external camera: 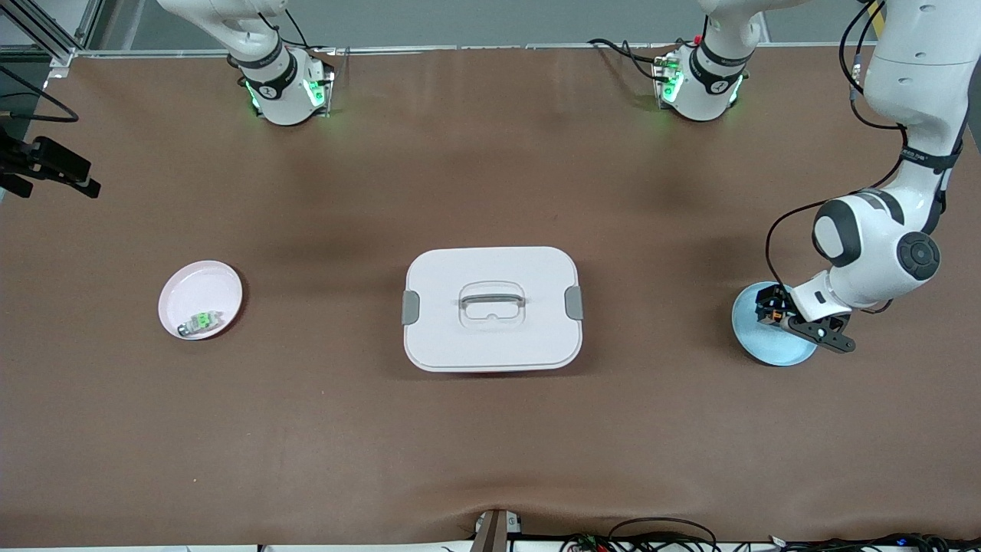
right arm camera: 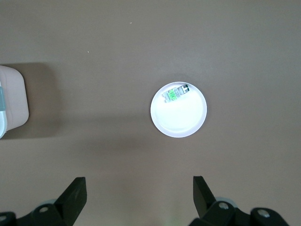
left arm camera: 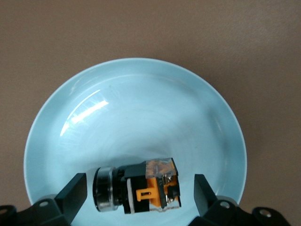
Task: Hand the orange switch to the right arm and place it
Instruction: 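Close the left gripper on the black-orange switch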
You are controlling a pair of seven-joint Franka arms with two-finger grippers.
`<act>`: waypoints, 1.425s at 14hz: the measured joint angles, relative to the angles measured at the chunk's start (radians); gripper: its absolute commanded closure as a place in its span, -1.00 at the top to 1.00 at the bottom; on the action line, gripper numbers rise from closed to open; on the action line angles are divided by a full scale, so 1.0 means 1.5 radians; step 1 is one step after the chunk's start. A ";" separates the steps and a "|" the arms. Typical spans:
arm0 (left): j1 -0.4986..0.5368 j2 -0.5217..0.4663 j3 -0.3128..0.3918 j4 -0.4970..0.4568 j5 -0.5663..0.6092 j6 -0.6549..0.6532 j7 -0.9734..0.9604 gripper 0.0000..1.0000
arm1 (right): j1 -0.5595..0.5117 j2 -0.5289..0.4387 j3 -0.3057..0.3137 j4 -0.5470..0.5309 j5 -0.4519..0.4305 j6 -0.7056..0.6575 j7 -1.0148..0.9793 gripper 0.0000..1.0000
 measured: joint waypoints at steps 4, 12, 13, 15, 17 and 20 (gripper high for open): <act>0.000 0.011 0.000 0.000 0.000 0.006 -0.034 -0.07 | 0.000 0.000 0.000 0.000 0.000 0.000 0.000 1.00; 0.000 0.007 0.000 0.002 0.000 0.006 -0.040 -1.00 | 0.000 0.000 0.000 0.000 0.000 0.000 0.000 1.00; 0.000 0.002 0.000 0.005 0.000 0.006 -0.040 -1.00 | 0.000 0.000 0.000 0.000 0.000 0.000 0.000 1.00; 0.000 -0.018 0.000 0.014 0.000 -0.013 -0.040 -1.00 | 0.000 0.000 0.000 0.000 0.000 0.000 0.000 1.00; -0.001 -0.044 -0.002 0.030 0.000 -0.056 -0.048 -1.00 | 0.000 0.000 0.000 0.000 0.000 0.000 0.000 1.00; -0.005 -0.070 -0.007 0.058 0.000 -0.117 -0.088 -1.00 | 0.000 0.000 0.000 0.000 0.000 0.000 0.000 1.00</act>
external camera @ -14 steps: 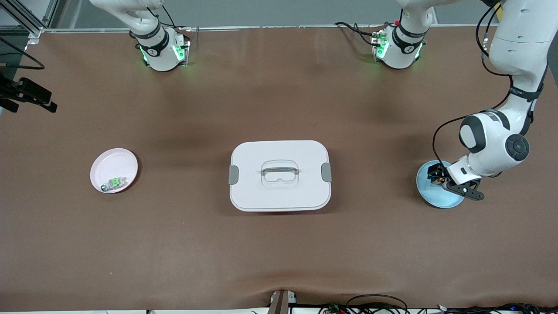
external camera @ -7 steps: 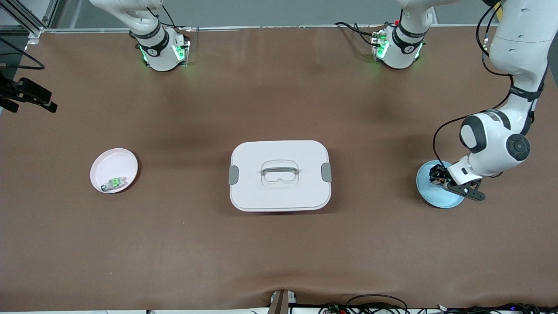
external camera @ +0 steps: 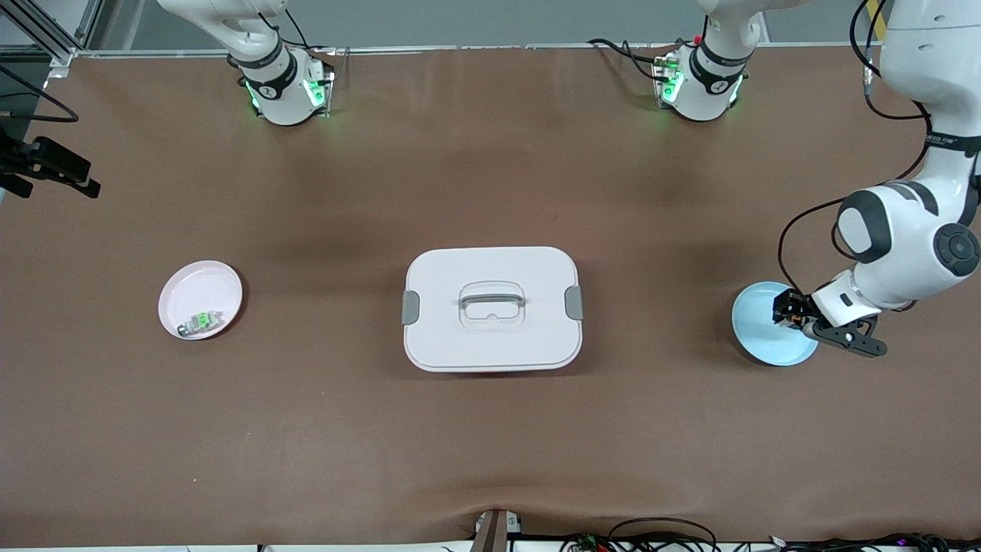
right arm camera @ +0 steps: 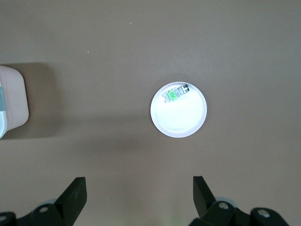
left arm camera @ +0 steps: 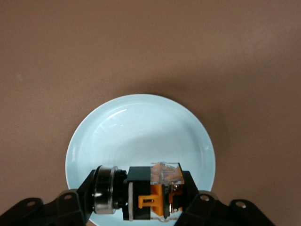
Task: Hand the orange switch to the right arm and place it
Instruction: 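Close the left gripper on the black-orange switch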
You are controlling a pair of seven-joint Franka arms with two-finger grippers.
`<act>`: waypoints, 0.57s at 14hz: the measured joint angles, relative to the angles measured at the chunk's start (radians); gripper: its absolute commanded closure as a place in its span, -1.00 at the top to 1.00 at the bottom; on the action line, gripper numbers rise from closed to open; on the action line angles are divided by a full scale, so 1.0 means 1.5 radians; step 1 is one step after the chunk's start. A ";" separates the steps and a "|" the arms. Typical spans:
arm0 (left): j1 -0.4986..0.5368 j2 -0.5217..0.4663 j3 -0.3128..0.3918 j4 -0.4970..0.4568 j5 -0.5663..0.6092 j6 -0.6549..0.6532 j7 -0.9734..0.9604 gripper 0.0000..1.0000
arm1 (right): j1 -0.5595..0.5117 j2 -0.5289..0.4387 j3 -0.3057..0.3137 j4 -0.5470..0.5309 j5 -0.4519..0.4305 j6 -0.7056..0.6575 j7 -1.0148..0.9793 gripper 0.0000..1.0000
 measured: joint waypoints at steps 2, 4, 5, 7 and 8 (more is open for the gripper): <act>-0.002 -0.009 -0.007 0.015 0.000 -0.025 -0.025 -1.00 | 0.000 0.000 0.000 0.000 0.000 0.000 0.000 1.00; -0.003 -0.013 -0.012 0.034 0.000 -0.051 -0.041 -1.00 | 0.000 0.001 0.001 0.000 0.000 0.000 0.000 1.00; -0.003 -0.013 -0.013 0.045 0.000 -0.063 -0.044 -1.00 | 0.000 0.002 0.002 0.000 0.000 0.000 0.000 1.00; -0.003 -0.014 -0.013 0.063 0.000 -0.085 -0.045 -1.00 | 0.000 0.005 0.002 0.000 0.000 0.000 0.000 1.00; -0.003 -0.014 -0.013 0.069 0.000 -0.092 -0.045 -1.00 | 0.000 0.006 0.002 0.000 0.000 0.000 0.000 1.00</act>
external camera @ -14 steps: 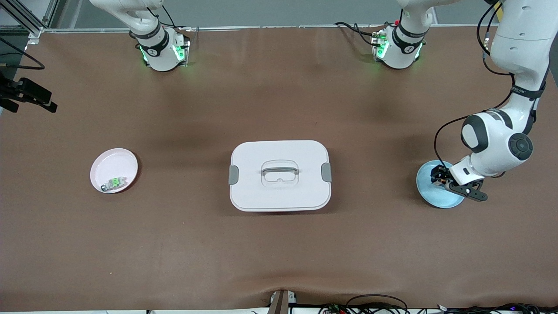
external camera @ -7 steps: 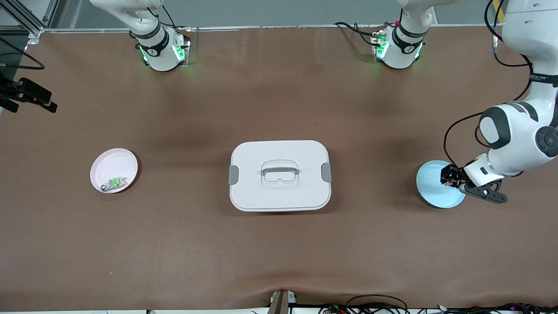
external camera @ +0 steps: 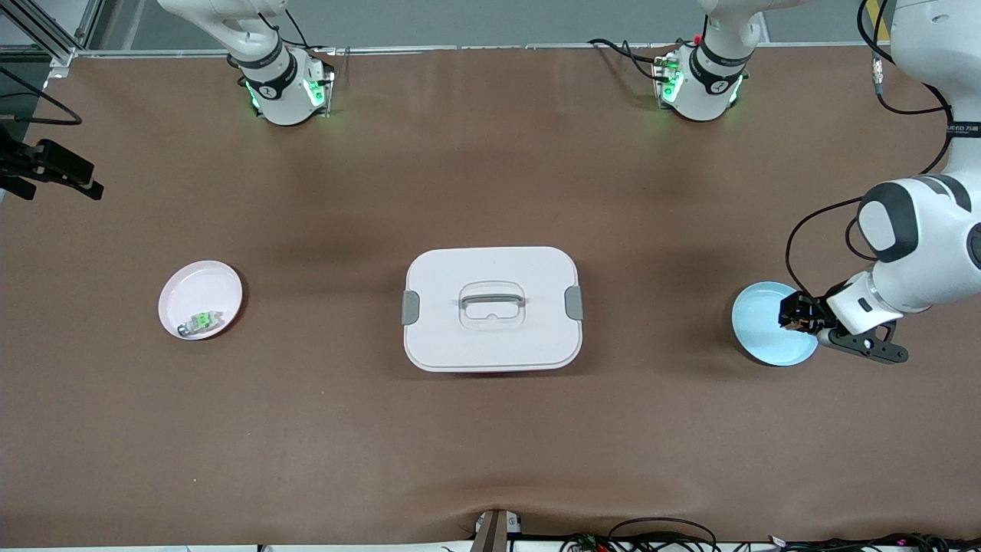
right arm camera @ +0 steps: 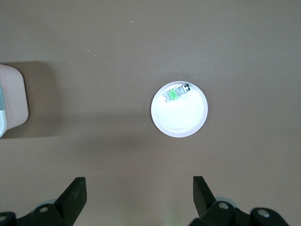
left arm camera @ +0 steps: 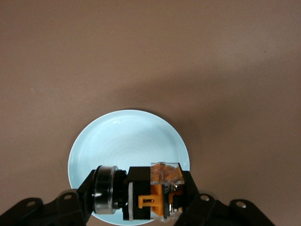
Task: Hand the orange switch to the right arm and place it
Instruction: 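Close the left gripper on the black-orange switch, then lift the switch with the left gripper while the right gripper reaches toward it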
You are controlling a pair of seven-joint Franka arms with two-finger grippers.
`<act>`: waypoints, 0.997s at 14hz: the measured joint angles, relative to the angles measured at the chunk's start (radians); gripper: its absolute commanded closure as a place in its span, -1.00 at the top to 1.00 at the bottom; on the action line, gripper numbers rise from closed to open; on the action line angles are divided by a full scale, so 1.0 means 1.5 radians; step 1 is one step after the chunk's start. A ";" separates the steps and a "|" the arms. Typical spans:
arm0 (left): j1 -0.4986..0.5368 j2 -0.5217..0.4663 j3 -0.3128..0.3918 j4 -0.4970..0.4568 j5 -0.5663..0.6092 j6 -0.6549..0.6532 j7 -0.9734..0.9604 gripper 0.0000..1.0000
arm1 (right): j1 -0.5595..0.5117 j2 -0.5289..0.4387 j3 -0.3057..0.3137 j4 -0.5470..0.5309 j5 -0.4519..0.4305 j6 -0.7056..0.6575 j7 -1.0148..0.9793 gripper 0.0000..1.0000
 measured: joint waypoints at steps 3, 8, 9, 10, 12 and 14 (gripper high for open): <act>0.000 -0.002 -0.006 0.021 0.000 -0.034 -0.013 -1.00 | 0.000 0.000 0.000 0.000 0.000 0.000 0.000 1.00; -0.001 -0.031 -0.044 0.056 0.000 -0.118 -0.079 -1.00 | 0.007 0.019 0.009 -0.002 0.003 -0.002 0.000 1.00; -0.001 -0.039 -0.051 0.060 0.000 -0.131 -0.093 -1.00 | 0.014 0.026 0.011 -0.003 0.009 -0.002 0.000 1.00; -0.001 -0.047 -0.058 0.063 0.000 -0.142 -0.109 -1.00 | 0.022 0.033 0.012 -0.004 0.023 -0.003 0.001 1.00; -0.001 -0.062 -0.075 0.064 0.000 -0.166 -0.149 -1.00 | 0.031 0.039 0.013 -0.014 0.078 -0.006 0.005 1.00; -0.001 -0.074 -0.098 0.065 0.000 -0.190 -0.205 -1.00 | 0.033 0.040 0.013 -0.031 0.134 -0.007 0.038 1.00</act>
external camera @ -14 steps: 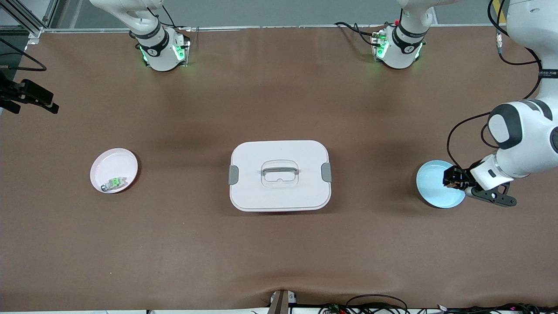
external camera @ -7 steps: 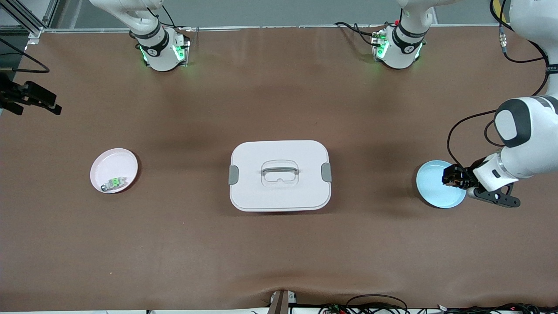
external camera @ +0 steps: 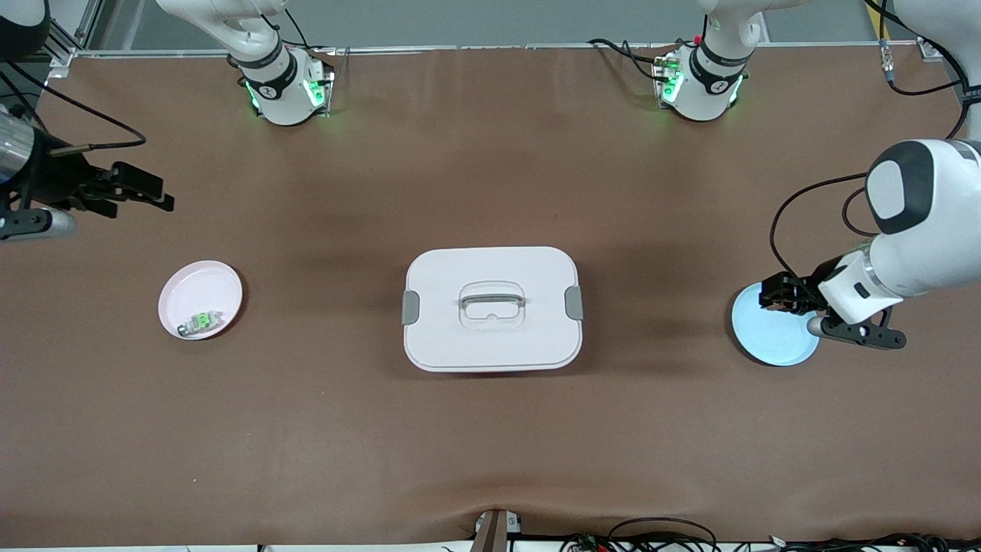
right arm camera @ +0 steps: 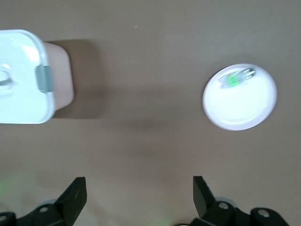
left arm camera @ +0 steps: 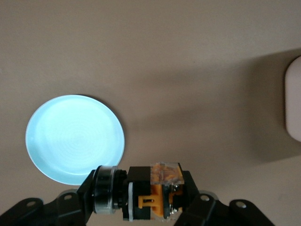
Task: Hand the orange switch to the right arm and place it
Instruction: 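Lift the switch with the left gripper while the right gripper reaches toward it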
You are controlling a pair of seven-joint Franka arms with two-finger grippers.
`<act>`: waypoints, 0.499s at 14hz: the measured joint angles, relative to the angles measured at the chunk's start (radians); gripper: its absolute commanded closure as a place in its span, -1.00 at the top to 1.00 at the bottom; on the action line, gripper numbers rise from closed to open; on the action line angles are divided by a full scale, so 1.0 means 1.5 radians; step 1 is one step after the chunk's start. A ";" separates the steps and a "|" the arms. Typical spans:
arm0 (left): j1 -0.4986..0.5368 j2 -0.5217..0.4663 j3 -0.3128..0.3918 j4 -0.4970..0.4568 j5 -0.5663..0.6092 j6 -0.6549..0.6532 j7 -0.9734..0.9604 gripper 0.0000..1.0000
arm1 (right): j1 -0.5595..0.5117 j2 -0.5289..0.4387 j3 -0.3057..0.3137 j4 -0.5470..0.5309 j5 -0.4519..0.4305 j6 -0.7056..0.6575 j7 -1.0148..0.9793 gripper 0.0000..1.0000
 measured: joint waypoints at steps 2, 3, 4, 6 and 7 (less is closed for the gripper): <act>0.000 -0.010 -0.032 0.005 0.000 -0.026 -0.068 -1.00 | 0.018 0.000 0.000 -0.014 0.037 0.001 0.057 1.00; 0.000 -0.014 -0.048 0.014 0.000 -0.046 -0.103 -1.00 | 0.034 0.000 0.001 -0.019 0.050 0.006 0.089 1.00; -0.001 -0.016 -0.065 0.025 0.000 -0.069 -0.138 -1.00 | 0.053 -0.001 0.001 -0.029 0.065 0.023 0.124 1.00; -0.001 -0.019 -0.093 0.051 -0.001 -0.115 -0.212 -1.00 | 0.085 -0.008 0.002 -0.075 0.102 0.089 0.163 1.00; -0.001 -0.019 -0.108 0.063 -0.003 -0.134 -0.258 -1.00 | 0.097 -0.015 0.002 -0.105 0.113 0.126 0.168 1.00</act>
